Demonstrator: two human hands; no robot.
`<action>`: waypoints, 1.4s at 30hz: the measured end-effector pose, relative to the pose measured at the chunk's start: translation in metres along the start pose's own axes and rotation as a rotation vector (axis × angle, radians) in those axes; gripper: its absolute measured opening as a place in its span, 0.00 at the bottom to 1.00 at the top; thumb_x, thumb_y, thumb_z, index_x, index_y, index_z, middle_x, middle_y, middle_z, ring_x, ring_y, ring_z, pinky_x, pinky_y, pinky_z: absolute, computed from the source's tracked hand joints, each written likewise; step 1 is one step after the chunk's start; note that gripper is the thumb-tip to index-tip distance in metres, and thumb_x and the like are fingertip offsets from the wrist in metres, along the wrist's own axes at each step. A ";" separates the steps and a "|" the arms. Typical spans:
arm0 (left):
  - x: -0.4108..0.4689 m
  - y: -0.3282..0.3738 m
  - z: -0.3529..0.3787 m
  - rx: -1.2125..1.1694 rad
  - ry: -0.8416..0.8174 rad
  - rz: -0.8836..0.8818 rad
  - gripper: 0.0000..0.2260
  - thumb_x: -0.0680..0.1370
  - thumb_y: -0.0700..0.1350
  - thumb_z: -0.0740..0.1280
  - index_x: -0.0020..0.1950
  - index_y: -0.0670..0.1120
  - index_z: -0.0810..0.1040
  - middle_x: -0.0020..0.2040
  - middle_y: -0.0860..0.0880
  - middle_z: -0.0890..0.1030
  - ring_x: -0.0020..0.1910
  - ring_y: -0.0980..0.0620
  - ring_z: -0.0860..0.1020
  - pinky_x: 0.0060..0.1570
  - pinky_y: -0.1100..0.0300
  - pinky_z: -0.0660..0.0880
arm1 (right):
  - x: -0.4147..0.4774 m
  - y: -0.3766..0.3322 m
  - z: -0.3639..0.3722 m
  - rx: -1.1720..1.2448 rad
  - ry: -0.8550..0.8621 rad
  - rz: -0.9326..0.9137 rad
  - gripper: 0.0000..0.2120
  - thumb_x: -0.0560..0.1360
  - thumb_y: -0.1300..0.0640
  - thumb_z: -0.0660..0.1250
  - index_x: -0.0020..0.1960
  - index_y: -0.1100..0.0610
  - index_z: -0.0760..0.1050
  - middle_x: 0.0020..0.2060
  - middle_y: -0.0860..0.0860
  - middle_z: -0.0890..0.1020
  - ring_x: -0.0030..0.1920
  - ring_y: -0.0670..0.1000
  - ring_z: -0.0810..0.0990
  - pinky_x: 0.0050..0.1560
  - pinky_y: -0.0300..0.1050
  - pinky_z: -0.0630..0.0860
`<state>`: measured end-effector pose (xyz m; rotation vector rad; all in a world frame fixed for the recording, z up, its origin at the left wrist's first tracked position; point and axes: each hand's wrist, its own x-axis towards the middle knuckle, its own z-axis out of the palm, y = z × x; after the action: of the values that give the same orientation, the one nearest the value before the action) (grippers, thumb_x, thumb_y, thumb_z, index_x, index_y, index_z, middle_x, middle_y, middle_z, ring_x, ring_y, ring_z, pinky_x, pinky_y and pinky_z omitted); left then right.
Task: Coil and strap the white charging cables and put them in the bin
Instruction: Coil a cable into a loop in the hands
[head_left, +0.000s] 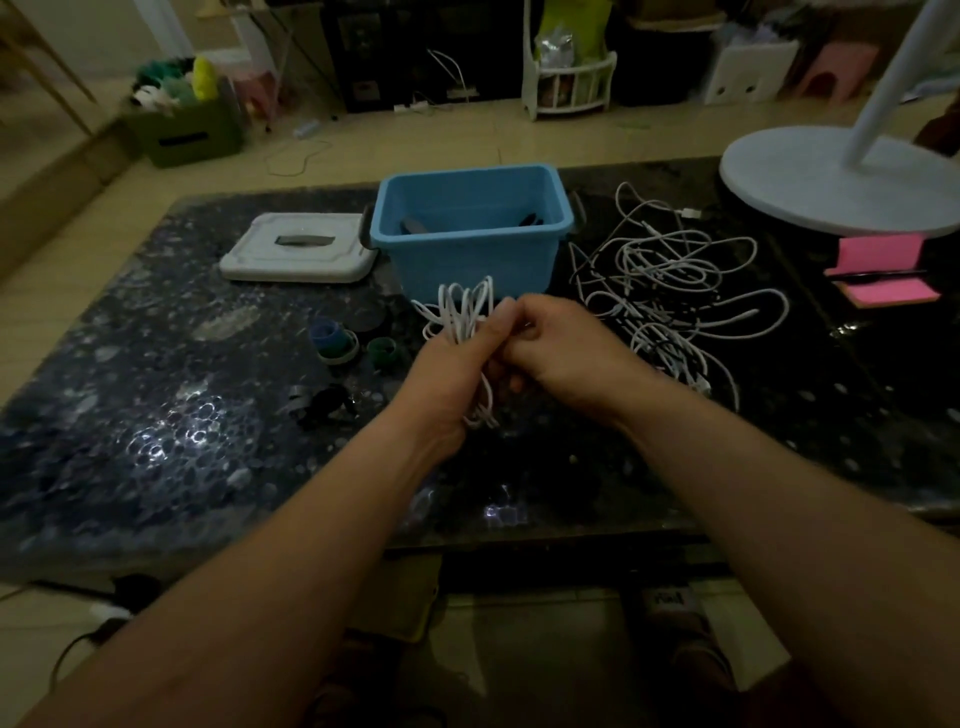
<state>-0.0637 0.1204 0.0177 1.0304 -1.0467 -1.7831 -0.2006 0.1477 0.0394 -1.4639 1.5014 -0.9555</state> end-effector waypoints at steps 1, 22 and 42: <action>-0.001 0.001 0.001 -0.014 0.018 -0.017 0.12 0.81 0.49 0.72 0.55 0.40 0.84 0.38 0.43 0.84 0.33 0.48 0.80 0.31 0.59 0.79 | -0.002 -0.003 0.005 -0.033 0.019 -0.027 0.06 0.79 0.66 0.69 0.49 0.56 0.79 0.33 0.50 0.85 0.31 0.45 0.84 0.33 0.37 0.77; 0.002 -0.006 0.003 0.699 -0.023 0.362 0.11 0.85 0.41 0.61 0.65 0.46 0.79 0.52 0.54 0.82 0.51 0.61 0.81 0.50 0.68 0.77 | 0.013 -0.002 0.026 0.072 0.227 -0.024 0.19 0.75 0.37 0.75 0.52 0.53 0.80 0.46 0.47 0.86 0.49 0.46 0.85 0.51 0.47 0.80; 0.014 0.028 -0.046 0.333 0.206 0.214 0.11 0.86 0.53 0.62 0.47 0.49 0.73 0.30 0.52 0.68 0.26 0.54 0.65 0.28 0.59 0.64 | 0.001 0.016 -0.026 -0.369 -0.275 0.090 0.10 0.82 0.46 0.71 0.48 0.51 0.85 0.39 0.46 0.87 0.38 0.42 0.83 0.46 0.41 0.79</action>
<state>-0.0196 0.0863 0.0253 1.2216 -1.2959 -1.3277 -0.2310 0.1470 0.0351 -1.6897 1.5739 -0.4138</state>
